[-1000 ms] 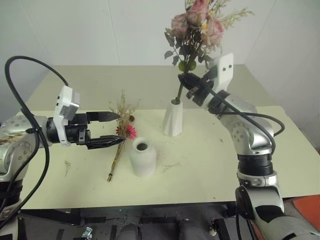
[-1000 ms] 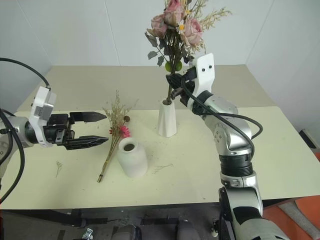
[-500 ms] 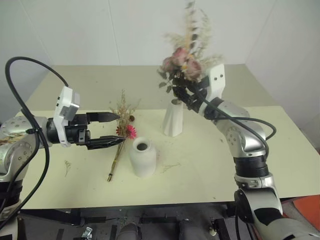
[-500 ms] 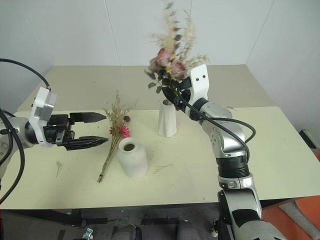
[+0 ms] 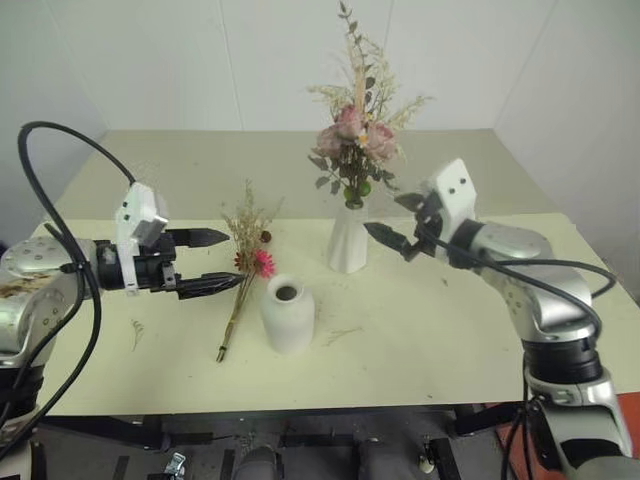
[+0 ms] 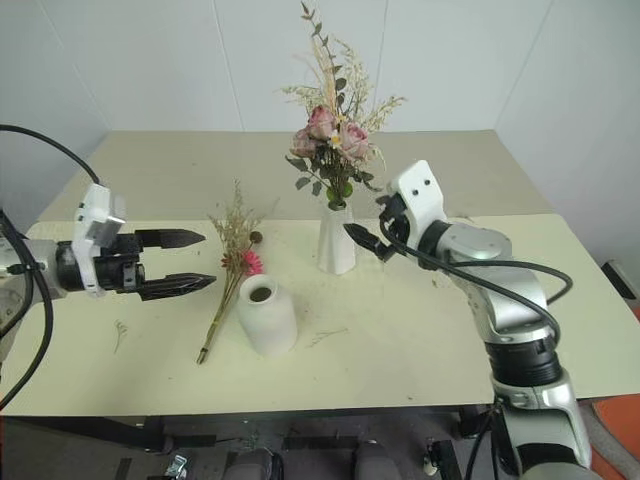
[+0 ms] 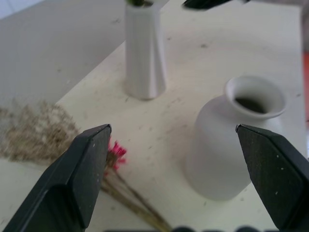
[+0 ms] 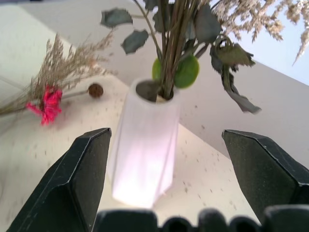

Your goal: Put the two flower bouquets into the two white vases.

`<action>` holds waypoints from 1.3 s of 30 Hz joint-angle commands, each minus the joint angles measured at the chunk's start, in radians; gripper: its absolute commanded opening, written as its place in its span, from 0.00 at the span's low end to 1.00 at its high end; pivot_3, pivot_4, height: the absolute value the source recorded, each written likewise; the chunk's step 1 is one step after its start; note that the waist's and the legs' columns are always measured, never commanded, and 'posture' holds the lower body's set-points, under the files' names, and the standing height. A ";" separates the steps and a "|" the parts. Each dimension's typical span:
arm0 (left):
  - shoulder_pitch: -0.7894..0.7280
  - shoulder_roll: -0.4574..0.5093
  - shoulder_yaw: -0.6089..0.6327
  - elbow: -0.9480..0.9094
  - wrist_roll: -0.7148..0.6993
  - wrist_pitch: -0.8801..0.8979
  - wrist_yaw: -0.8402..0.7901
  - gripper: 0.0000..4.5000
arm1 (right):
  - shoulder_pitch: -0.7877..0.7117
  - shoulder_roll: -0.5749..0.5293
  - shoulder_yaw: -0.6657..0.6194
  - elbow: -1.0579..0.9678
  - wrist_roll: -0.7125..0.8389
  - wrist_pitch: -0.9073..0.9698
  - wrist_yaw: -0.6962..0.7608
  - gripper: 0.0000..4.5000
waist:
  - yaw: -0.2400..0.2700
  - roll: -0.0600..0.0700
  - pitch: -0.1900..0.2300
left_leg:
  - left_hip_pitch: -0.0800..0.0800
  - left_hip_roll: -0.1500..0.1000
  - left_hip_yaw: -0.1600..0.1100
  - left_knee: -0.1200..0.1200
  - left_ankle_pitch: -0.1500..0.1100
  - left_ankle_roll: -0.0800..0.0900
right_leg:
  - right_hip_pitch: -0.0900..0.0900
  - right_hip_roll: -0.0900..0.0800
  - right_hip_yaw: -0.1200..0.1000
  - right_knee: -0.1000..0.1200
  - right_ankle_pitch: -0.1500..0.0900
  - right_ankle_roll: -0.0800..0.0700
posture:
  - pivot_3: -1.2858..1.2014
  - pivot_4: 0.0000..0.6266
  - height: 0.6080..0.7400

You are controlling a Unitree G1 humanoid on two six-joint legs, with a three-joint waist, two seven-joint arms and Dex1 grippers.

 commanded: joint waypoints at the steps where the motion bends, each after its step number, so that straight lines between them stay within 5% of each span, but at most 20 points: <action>1: -0.080 0.033 -0.095 -0.026 0.072 0.187 0.120 1.00 | -0.005 -0.079 -0.054 -0.052 0.019 -0.040 0.079 0.96 | 0.004 0.000 0.000 | 0.000 0.000 0.000 0.000 0.000 0.000 | 0.000 0.000 0.000 0.000 0.000 0.000 | 0.52 0.24 1.00; 5: -0.253 0.009 -0.312 0.026 0.186 0.421 0.216 1.00 | -0.009 -0.140 -0.105 -0.049 0.068 -0.113 0.200 0.96 | 0.015 -0.001 0.001 | 0.000 -0.001 0.000 0.000 0.000 0.000 | 0.001 0.000 0.000 0.000 0.000 0.000 | 0.52 0.24 1.00; 12: -0.388 -0.144 -0.449 0.183 0.277 0.548 0.320 1.00 | 0.040 -0.164 -0.125 -0.125 0.111 -0.148 0.254 0.96 | 0.020 -0.002 0.001 | 0.000 -0.001 -0.001 0.000 0.000 0.000 | 0.000 0.001 0.000 -0.001 0.000 0.000 | 0.52 0.24 1.00; 22: -0.406 -0.216 -0.452 0.241 0.285 0.551 0.322 1.00 | 0.107 -0.196 -0.164 -0.159 0.159 -0.156 0.300 0.96 | 0.024 -0.002 0.001 | 0.000 -0.001 -0.001 0.001 0.000 0.000 | 0.001 0.000 0.000 0.000 0.000 0.000 | 0.52 0.24 1.00; 39: -0.446 -0.181 -0.392 0.144 0.274 0.612 0.321 1.00 | 0.129 -0.214 -0.163 -0.158 0.170 -0.173 0.314 0.96 | 0.024 -0.002 0.001 | 0.000 -0.001 -0.002 0.002 0.000 0.000 | 0.001 0.000 0.000 0.001 0.000 0.000 | 0.52 0.24 1.00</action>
